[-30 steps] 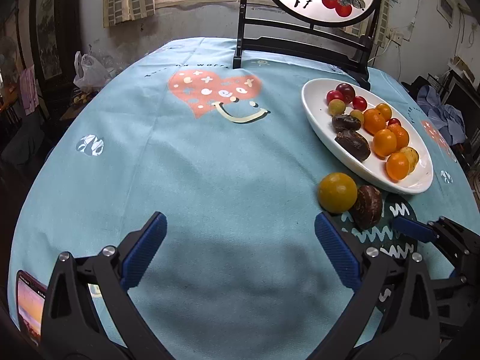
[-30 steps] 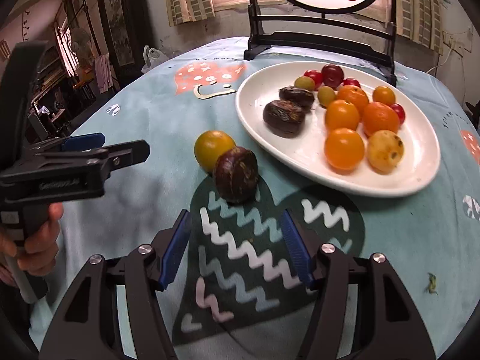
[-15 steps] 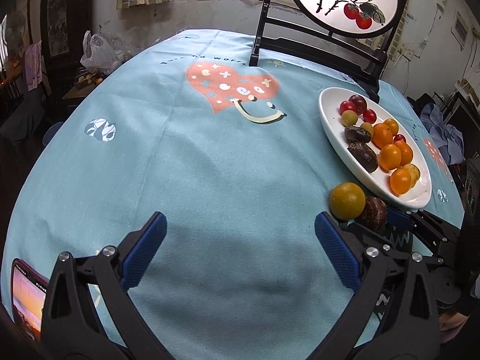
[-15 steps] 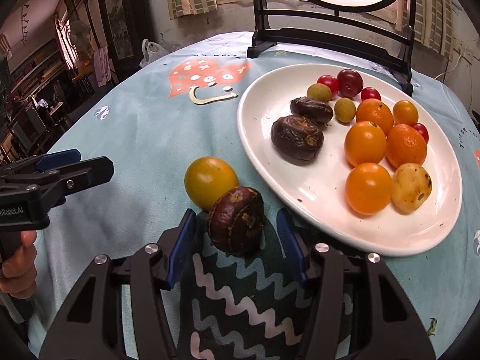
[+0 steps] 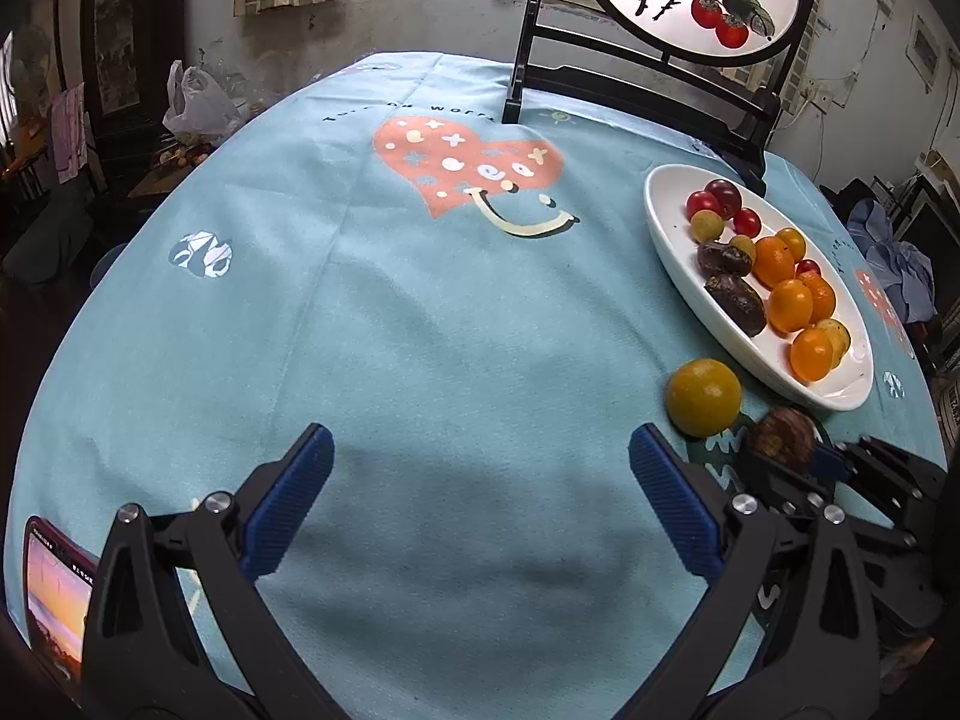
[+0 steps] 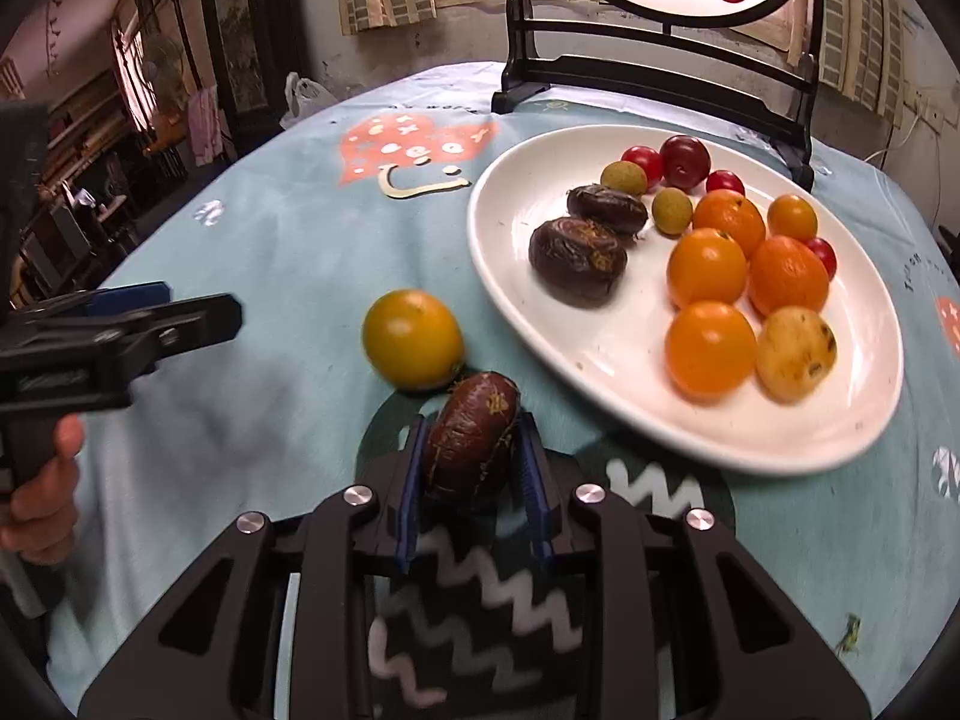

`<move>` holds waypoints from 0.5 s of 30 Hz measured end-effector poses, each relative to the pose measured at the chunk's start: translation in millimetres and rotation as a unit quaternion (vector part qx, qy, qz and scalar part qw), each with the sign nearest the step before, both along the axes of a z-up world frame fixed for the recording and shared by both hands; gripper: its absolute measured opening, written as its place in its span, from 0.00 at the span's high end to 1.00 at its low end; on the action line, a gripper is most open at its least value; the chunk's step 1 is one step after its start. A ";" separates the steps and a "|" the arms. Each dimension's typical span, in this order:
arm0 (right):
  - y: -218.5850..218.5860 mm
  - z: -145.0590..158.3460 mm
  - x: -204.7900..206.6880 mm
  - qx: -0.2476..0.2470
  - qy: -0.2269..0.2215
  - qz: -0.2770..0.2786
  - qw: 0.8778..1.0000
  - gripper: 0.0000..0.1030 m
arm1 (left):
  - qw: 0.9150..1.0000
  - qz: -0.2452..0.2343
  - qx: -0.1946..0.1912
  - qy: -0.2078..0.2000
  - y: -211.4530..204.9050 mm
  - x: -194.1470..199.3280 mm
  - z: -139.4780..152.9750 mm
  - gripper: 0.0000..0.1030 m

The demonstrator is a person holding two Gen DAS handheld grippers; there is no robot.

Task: Organize fruits
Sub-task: 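Grasp the last dark brown fruit with the right tool, then grasp the yellow-green fruit with the left tool while the right tool holds the dark brown fruit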

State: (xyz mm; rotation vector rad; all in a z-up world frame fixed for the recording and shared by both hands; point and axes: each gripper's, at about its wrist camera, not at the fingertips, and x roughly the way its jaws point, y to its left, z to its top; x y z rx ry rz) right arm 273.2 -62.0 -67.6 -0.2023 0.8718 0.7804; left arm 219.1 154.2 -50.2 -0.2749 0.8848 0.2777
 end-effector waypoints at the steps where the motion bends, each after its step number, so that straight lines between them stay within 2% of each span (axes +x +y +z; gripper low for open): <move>1: -7.1 2.7 -5.6 0.006 -0.002 0.000 1.000 0.71 | 1.000 -0.002 0.001 0.000 -1.1 0.2 -0.5 0.02; 8: -47.0 9.2 -20.9 0.042 0.003 -0.019 0.999 0.71 | 0.997 -0.068 0.030 -0.011 -31.9 7.9 -5.6 0.02; 15: -56.5 15.9 -20.4 0.058 0.008 -0.030 0.998 0.71 | 0.986 -0.155 0.048 -0.029 -74.2 31.3 -2.0 0.02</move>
